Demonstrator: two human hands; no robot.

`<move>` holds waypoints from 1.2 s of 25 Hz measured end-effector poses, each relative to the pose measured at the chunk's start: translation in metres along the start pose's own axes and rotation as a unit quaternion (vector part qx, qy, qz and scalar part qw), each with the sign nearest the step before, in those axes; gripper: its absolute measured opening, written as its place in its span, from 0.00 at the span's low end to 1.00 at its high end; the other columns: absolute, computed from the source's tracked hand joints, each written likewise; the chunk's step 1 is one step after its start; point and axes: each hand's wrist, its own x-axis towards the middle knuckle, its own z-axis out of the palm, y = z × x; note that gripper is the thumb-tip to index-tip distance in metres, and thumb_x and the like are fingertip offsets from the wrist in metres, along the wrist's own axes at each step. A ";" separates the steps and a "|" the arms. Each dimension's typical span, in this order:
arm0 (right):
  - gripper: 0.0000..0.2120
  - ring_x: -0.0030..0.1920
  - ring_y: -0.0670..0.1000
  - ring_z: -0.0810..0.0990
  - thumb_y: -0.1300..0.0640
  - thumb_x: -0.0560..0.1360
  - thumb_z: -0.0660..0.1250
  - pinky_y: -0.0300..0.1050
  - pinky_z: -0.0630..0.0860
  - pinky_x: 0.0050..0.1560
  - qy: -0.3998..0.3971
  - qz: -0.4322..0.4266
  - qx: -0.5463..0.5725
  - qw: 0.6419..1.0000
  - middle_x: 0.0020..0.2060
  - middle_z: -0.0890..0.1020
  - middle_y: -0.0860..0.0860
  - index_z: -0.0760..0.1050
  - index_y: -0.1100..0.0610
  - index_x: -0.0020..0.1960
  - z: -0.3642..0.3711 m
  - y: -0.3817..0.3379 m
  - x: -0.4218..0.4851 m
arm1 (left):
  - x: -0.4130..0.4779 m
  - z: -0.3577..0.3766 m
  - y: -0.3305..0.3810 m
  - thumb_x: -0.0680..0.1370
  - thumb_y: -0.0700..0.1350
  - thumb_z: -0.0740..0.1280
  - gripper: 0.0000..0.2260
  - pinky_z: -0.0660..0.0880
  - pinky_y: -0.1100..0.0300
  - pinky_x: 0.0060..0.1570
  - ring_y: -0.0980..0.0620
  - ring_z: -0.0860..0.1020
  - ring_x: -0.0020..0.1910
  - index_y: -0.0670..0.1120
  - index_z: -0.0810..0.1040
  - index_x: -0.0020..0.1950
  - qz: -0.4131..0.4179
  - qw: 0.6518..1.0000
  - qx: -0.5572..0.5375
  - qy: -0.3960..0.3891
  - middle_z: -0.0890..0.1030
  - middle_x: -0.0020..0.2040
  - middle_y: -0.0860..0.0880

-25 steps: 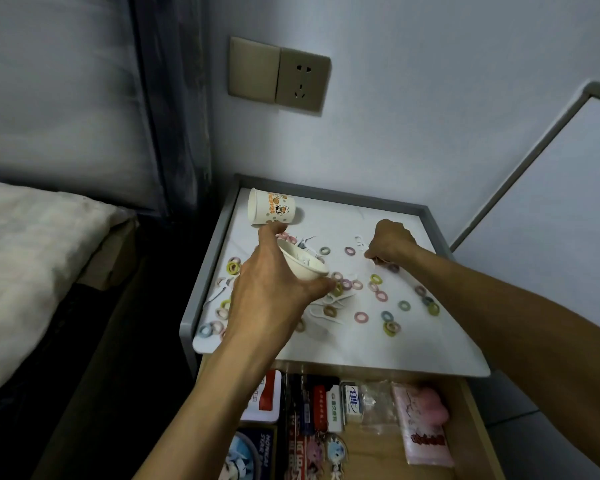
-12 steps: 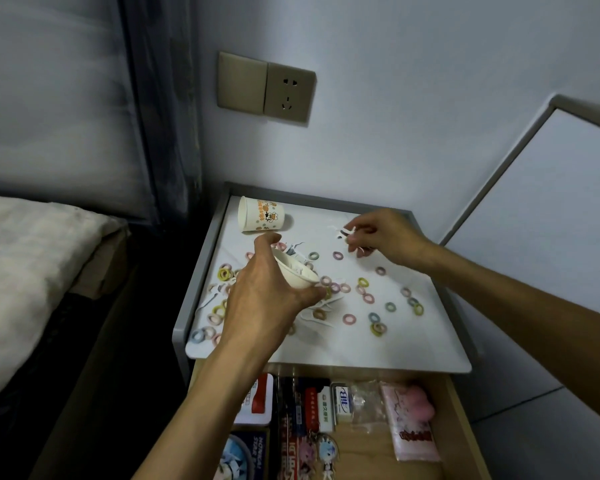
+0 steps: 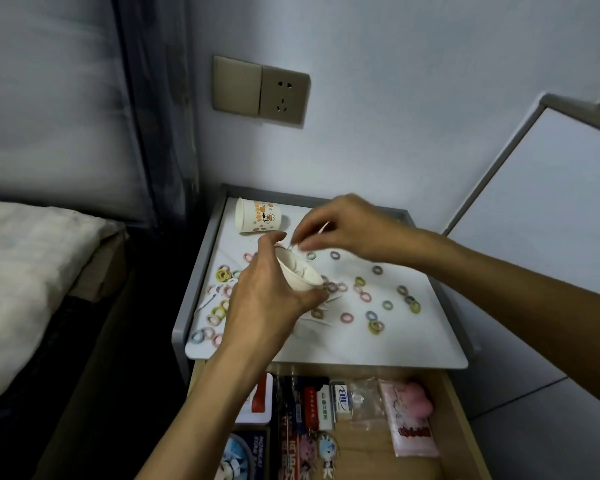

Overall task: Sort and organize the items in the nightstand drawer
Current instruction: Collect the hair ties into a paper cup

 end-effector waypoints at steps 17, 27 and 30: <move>0.06 0.47 0.58 0.81 0.59 0.78 0.67 0.44 0.73 0.41 0.126 0.433 -0.202 0.869 0.49 0.82 0.58 0.77 0.62 0.52 0.070 0.170 0.020 | 0.007 -0.016 -0.009 0.63 0.54 0.80 0.40 0.77 0.49 0.53 0.49 0.77 0.55 0.57 0.63 0.70 -0.013 0.998 -0.018 0.051 0.78 0.57 0.54; 0.06 0.44 0.43 0.78 0.58 0.78 0.66 0.39 0.74 0.47 0.042 0.110 -0.091 0.989 0.46 0.82 0.47 0.80 0.56 0.53 0.076 0.133 -0.018 | 0.005 -0.022 -0.005 0.63 0.51 0.81 0.40 0.78 0.49 0.53 0.50 0.77 0.55 0.54 0.65 0.70 -0.016 0.997 -0.035 0.066 0.74 0.54 0.55; 0.06 0.49 0.50 0.78 0.58 0.77 0.68 0.45 0.74 0.50 0.036 0.115 -0.107 0.987 0.48 0.82 0.52 0.80 0.57 0.52 0.081 0.134 -0.017 | 0.005 -0.019 -0.004 0.63 0.52 0.81 0.40 0.78 0.48 0.53 0.49 0.77 0.55 0.55 0.65 0.70 -0.017 0.997 -0.036 0.061 0.74 0.54 0.56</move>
